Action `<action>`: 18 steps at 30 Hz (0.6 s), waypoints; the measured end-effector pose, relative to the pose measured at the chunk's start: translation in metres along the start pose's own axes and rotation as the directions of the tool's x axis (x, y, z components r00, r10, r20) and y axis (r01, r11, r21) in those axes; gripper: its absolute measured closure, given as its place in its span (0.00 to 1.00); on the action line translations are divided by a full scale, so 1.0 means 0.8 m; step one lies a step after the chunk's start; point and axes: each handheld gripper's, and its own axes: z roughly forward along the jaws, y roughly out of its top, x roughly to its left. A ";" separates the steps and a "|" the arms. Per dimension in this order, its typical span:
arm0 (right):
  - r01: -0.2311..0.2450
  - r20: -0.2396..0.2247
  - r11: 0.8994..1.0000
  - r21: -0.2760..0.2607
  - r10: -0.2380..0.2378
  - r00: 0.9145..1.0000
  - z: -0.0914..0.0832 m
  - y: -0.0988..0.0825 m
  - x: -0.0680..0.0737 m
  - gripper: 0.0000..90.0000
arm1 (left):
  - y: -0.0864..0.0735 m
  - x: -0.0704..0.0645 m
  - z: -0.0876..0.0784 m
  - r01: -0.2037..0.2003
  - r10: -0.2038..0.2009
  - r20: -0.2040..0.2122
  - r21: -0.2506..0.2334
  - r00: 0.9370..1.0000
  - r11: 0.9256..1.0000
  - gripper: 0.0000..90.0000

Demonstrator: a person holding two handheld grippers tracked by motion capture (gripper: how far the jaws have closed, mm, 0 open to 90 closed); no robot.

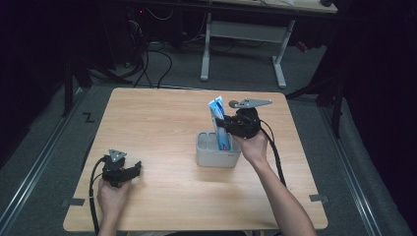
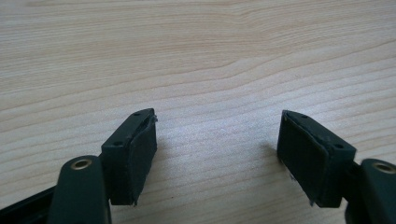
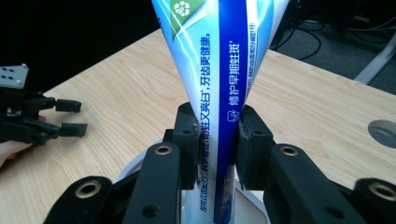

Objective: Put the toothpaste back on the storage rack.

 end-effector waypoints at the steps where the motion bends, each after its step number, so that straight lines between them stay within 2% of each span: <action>1: 0.002 0.002 1.000 0.002 -0.002 1.000 0.000 0.000 0.000 0.81 | 0.000 0.000 0.000 0.000 0.000 0.000 0.000 1.000 1.000 0.32; 11: 0.017 -0.001 1.000 0.019 -0.017 1.000 0.004 -0.006 0.003 0.81 | 0.000 0.000 0.000 0.000 0.000 0.001 0.000 1.000 1.000 0.32; 18: 0.009 0.002 1.000 0.029 -0.009 1.000 0.006 -0.014 0.001 0.81 | 0.000 0.000 0.000 0.000 0.000 -0.001 -0.001 1.000 1.000 0.32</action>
